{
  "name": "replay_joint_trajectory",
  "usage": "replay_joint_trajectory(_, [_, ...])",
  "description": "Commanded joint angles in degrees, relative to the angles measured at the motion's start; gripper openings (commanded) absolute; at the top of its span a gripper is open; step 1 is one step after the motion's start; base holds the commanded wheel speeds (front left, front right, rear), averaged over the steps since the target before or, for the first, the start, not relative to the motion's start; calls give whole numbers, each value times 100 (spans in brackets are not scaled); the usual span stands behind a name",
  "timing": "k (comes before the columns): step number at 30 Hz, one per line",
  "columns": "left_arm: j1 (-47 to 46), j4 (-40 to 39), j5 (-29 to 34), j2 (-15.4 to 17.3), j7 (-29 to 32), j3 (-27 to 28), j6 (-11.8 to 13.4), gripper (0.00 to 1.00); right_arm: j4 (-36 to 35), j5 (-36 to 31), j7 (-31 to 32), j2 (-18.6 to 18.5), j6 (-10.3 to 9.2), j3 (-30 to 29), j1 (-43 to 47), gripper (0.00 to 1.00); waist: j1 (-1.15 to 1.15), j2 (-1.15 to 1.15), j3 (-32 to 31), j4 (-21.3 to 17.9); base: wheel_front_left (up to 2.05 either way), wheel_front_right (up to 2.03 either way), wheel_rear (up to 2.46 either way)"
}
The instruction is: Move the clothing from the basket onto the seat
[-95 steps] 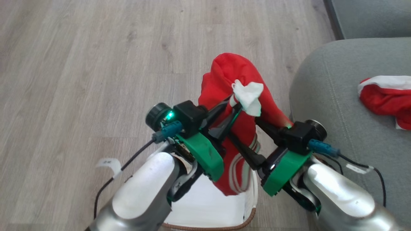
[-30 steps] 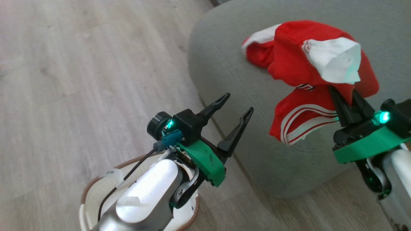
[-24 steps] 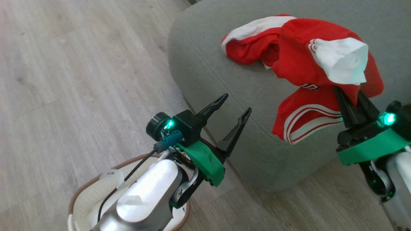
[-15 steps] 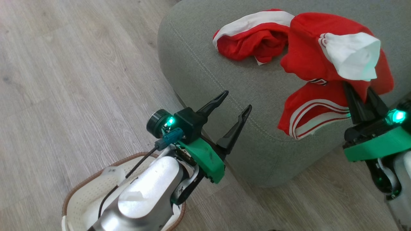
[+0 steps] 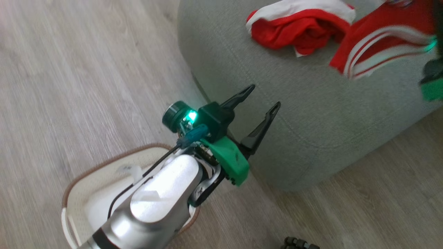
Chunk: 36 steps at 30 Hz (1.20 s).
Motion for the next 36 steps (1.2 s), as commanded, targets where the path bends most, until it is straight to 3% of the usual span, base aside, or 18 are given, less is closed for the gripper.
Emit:
replay_joint_trajectory(1, [-296, -196, 50, 2, 15, 124, 10, 100, -91, 56, -37, -199, -1, -62, -162, 0, 0, 0, 226, 164, 0, 0, 0])
replay_joint_trajectory(10, [-810, -215, 240, -103, 215, -95, 36, 100, 1348, 751, -37, -659, -1, -25, -1263, 0, 0, 0, 1033, 613, 0, 0, 0])
replay_joint_trajectory(19, [-1145, -158, 321, -185, 198, -278, 165, 100, 2787, 929, -37, -1042, -1, 188, -2098, 0, 0, 0, 1684, 1022, 0, 0, 0])
replay_joint_trajectory(25, [-1270, -102, 313, -207, 126, -378, 249, 100, 3820, 1171, 140, -1193, -1, 1158, -2518, 0, 0, 0, 1861, 1256, 0, 0, 0])
replay_joint_trajectory(30, [-1288, -59, 237, -216, 0, -418, 319, 100, 4430, 1539, 1008, -1269, -1, 1964, -2763, 0, 0, 0, 1814, 1425, 0, 0, 0])
replay_joint_trajectory(36, [-1279, -47, 150, -221, -104, -441, 404, 100, 4554, 2131, 1875, -1421, -1, 2619, -2810, 0, 0, 0, 1712, 1562, 0, 0, 0])
